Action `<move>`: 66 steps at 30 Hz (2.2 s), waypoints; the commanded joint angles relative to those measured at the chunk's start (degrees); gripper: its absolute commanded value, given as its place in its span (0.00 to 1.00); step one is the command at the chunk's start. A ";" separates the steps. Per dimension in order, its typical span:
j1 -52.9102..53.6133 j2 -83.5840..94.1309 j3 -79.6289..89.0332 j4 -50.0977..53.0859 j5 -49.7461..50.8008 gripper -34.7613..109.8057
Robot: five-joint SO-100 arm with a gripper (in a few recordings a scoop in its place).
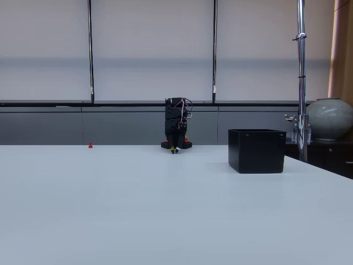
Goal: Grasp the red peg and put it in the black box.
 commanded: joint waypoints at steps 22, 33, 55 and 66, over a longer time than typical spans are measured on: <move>-1.32 -2.20 0.62 1.76 -0.18 0.25; -1.32 -2.20 0.62 1.76 -0.09 0.25; 19.25 -1.93 0.62 2.64 5.63 0.25; 46.93 -3.96 0.62 3.69 12.22 0.25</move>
